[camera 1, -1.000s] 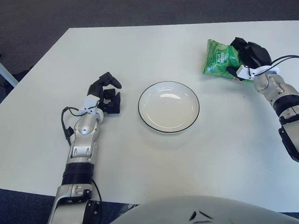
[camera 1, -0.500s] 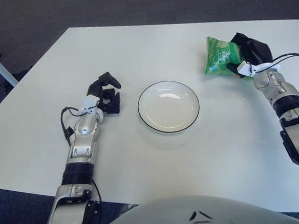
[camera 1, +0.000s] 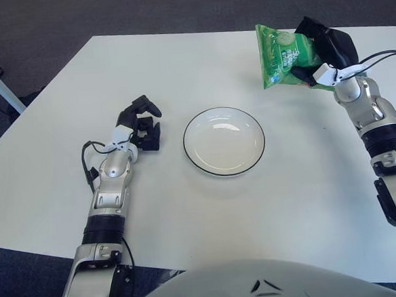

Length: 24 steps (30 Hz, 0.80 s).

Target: Put the snack into the plate.

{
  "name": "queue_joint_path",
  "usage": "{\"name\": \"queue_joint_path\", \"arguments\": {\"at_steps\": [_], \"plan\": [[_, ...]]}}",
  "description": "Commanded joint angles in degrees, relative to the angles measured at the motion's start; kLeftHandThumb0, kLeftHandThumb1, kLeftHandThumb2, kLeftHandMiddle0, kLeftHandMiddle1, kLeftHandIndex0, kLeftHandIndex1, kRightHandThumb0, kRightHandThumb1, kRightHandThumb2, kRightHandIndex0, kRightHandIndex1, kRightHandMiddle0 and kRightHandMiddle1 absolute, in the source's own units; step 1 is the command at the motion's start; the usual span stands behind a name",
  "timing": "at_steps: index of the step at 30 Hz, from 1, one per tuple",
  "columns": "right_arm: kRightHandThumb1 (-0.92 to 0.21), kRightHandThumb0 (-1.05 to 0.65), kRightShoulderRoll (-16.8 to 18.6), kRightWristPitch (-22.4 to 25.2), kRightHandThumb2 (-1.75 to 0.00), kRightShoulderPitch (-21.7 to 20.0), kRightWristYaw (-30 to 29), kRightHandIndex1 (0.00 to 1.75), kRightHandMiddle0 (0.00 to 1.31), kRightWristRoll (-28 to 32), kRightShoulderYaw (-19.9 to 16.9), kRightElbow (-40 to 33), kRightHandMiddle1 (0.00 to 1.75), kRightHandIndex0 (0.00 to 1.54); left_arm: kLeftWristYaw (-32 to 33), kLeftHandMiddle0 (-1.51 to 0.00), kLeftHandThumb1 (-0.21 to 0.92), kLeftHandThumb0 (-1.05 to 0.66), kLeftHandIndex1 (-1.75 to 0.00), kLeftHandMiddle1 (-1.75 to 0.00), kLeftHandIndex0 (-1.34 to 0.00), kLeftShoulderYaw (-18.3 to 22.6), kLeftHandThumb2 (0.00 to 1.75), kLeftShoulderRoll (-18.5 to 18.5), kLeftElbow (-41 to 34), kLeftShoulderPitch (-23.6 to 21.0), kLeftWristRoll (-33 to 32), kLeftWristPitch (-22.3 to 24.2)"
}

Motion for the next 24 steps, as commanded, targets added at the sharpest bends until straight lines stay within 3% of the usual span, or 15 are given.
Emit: {"name": "queue_joint_path", "arguments": {"at_steps": [1, 14, 24], "plan": [[-0.13, 0.0, 1.1, 0.6, -1.54, 1.0, 1.2, 1.74, 0.53, 1.6, -1.5, -2.4, 1.75, 0.73, 0.5, -1.3, 0.14, -0.56, -1.75, -1.75, -0.76, -1.0, 1.53, -2.8, 4.3, 4.8, 0.0, 0.5], [0.02, 0.0, 3.0, -3.0, -1.7, 1.1, 3.0, 1.74, 0.64, -1.9, 0.4, -11.9, 1.75, 0.86, 0.0, -1.3, 0.14, -0.56, -1.75, -1.75, -0.76, -1.0, 1.53, -3.1, 5.3, 4.5, -0.9, -0.7], [0.05, 0.0, 4.8, -5.4, -1.74, 1.3, 8.0, 1.74, 0.66, -1.4, 2.1, -15.5, 1.75, 0.89, 0.5, -1.3, 0.15, -0.55, -1.75, -1.75, -0.76, -1.1, 1.52, -3.5, 4.9, 4.6, -0.8, -0.3]]}}
